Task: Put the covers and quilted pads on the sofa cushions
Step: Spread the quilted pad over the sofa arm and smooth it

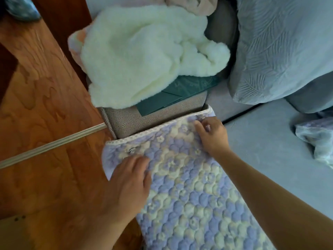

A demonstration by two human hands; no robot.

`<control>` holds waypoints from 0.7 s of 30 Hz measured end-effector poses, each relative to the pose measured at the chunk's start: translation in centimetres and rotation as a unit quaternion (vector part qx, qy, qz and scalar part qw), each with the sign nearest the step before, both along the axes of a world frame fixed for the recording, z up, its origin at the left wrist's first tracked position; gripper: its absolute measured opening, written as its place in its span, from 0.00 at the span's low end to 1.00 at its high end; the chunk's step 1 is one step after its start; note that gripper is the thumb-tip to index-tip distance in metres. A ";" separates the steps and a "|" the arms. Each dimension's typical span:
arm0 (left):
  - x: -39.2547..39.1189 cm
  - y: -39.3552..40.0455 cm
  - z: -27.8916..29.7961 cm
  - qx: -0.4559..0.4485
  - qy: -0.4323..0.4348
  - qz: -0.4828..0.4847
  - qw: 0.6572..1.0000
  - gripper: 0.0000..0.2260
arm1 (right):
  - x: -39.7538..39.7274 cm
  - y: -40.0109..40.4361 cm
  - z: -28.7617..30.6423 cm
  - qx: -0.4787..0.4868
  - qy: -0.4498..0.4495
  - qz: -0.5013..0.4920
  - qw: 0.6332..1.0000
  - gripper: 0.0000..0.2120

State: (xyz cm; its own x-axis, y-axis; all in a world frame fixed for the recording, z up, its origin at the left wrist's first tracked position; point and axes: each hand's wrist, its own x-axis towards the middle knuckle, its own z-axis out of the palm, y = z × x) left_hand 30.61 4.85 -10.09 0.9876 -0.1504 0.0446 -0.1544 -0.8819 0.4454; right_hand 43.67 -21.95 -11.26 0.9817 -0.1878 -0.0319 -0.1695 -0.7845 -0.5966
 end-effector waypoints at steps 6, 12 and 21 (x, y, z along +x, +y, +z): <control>0.8 -2.8 -1.7 0.053 0.041 0.088 0.994 0.29 | -0.6 0.5 -0.7 -0.096 -0.076 0.198 0.973 0.16; 4.3 -3.8 0.2 0.114 0.074 0.143 0.980 0.22 | 1.2 0.4 -1.3 -0.164 -0.081 0.233 0.955 0.15; 3.1 -5.3 0.0 0.158 0.071 0.036 0.984 0.27 | 1.3 -1.3 -0.4 -0.019 0.079 0.057 0.995 0.14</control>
State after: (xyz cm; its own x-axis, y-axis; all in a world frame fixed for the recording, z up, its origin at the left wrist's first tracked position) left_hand 33.73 -0.48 -10.08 0.9892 -0.0651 -0.1316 -0.0435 -0.9861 0.1605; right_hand 44.94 -23.24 -11.63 0.9799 -0.0790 -0.1831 -0.1673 -0.8255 -0.5390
